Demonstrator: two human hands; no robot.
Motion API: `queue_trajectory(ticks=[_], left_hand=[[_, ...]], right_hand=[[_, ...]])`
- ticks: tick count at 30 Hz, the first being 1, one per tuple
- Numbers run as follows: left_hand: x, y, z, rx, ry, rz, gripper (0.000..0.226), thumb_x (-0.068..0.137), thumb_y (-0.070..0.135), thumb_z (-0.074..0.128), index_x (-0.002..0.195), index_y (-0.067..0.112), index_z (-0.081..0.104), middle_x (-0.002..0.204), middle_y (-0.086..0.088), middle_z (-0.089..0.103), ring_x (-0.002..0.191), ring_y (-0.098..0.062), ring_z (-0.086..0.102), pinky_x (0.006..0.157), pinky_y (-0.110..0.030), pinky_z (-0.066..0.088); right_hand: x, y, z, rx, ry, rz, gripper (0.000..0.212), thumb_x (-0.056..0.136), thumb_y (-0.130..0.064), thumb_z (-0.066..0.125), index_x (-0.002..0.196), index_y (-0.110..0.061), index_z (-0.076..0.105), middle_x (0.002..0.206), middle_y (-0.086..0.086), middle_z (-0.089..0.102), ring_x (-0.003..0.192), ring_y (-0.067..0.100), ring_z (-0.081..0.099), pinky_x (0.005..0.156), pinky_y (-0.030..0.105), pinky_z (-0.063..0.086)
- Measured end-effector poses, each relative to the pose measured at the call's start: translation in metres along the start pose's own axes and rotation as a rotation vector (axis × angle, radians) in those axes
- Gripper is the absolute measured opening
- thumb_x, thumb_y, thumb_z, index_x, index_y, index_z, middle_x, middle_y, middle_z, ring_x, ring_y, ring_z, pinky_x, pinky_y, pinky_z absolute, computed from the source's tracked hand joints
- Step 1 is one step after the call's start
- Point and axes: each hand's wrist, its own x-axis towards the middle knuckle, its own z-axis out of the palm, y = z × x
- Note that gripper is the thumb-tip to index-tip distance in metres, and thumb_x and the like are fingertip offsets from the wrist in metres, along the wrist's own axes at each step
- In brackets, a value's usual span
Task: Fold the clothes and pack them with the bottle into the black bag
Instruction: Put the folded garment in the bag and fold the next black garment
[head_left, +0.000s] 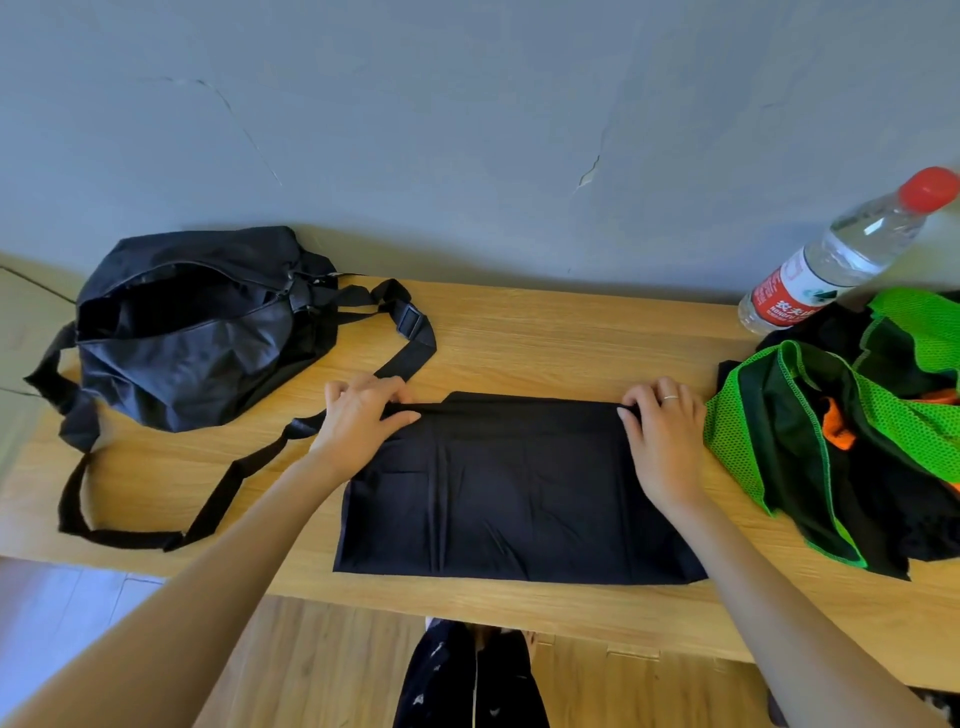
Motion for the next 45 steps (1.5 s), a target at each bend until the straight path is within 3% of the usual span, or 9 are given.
queue_trajectory(ticks=[6,12,18,22,28,36,38,41,45], left_hand=[[0.016,0.007,-0.011,-0.072,0.033,0.044,0.009,0.087,0.030,0.063,0.087,0.029,0.054,0.085,0.010,0.061,0.086,-0.010,0.051,0.088,-0.028,0.017],[0.025,0.007,0.002,0.027,0.108,0.032,0.017,0.085,0.025,0.066,0.100,0.021,0.059,0.099,0.005,0.058,0.102,-0.020,0.049,0.091,-0.038,0.024],[-0.002,0.036,0.017,0.241,0.181,0.230,0.053,0.079,0.029,0.070,0.126,0.015,0.049,0.121,-0.010,0.049,0.110,-0.027,0.042,0.085,-0.044,0.042],[-0.029,0.054,0.045,0.356,-0.021,0.341,0.068,0.079,0.045,0.065,0.138,0.022,0.042,0.136,-0.010,0.047,0.123,-0.028,0.046,0.093,-0.047,0.045],[-0.020,0.056,0.066,0.531,-0.136,0.440,0.072,0.088,0.065,0.024,0.148,0.026,0.022,0.155,-0.009,0.023,0.142,-0.030,0.021,0.109,-0.058,0.022],[0.037,0.056,0.046,0.594,-0.322,0.728,0.076,0.088,0.066,0.022,0.149,0.032,-0.007,0.157,-0.001,-0.009,0.145,-0.025,-0.011,0.112,-0.052,-0.005],[0.035,0.063,0.041,0.607,-0.308,0.682,0.081,0.087,0.064,0.035,0.150,0.032,-0.004,0.158,-0.002,-0.007,0.145,-0.026,-0.006,0.115,-0.052,0.001],[0.012,0.080,0.037,0.598,-0.122,0.427,0.086,0.078,0.058,0.063,0.147,0.024,0.027,0.150,-0.011,0.032,0.133,-0.033,0.036,0.096,-0.049,0.043],[-0.017,0.095,0.038,0.616,-0.147,0.151,0.077,0.088,0.066,0.038,0.150,0.028,0.012,0.148,-0.010,0.023,0.125,-0.031,0.034,0.086,-0.040,0.045]], right_hand=[[0.001,0.001,-0.003,0.004,0.026,0.021,0.011,0.082,-0.008,0.068,0.084,-0.008,0.057,0.087,0.011,0.052,0.084,0.032,0.050,0.081,0.045,0.039],[0.004,0.000,-0.005,0.000,0.013,0.061,0.010,0.083,-0.007,0.067,0.090,-0.008,0.059,0.089,0.012,0.054,0.085,0.034,0.054,0.078,0.046,0.044],[-0.017,-0.007,-0.016,-0.065,-0.091,-0.148,0.043,0.095,-0.026,0.051,0.136,-0.014,0.045,0.136,0.011,0.043,0.127,0.030,0.040,0.108,0.047,0.033],[-0.040,-0.009,-0.011,-0.131,-0.283,-0.274,0.056,0.096,-0.043,0.032,0.148,-0.024,0.028,0.156,0.004,0.022,0.144,0.028,0.018,0.115,0.051,0.017],[-0.055,0.004,-0.010,-0.218,-0.378,-0.175,0.062,0.094,-0.053,0.024,0.151,-0.030,0.016,0.159,0.000,0.012,0.146,0.028,0.008,0.114,0.054,0.008],[-0.065,0.012,-0.021,-0.238,-0.357,-0.105,0.066,0.090,-0.057,0.029,0.149,-0.028,0.025,0.157,0.004,0.021,0.144,0.030,0.018,0.113,0.052,0.023],[-0.063,0.014,-0.026,-0.242,-0.350,-0.139,0.066,0.089,-0.056,0.031,0.149,-0.029,0.025,0.156,0.004,0.022,0.143,0.029,0.020,0.112,0.051,0.023],[-0.062,0.016,-0.030,-0.256,-0.357,-0.207,0.064,0.088,-0.055,0.031,0.147,-0.030,0.028,0.156,0.002,0.023,0.143,0.029,0.020,0.112,0.053,0.022],[-0.069,0.017,-0.033,-0.249,-0.388,-0.189,0.062,0.088,-0.056,0.034,0.144,-0.030,0.036,0.152,0.003,0.032,0.138,0.030,0.032,0.105,0.052,0.036]])
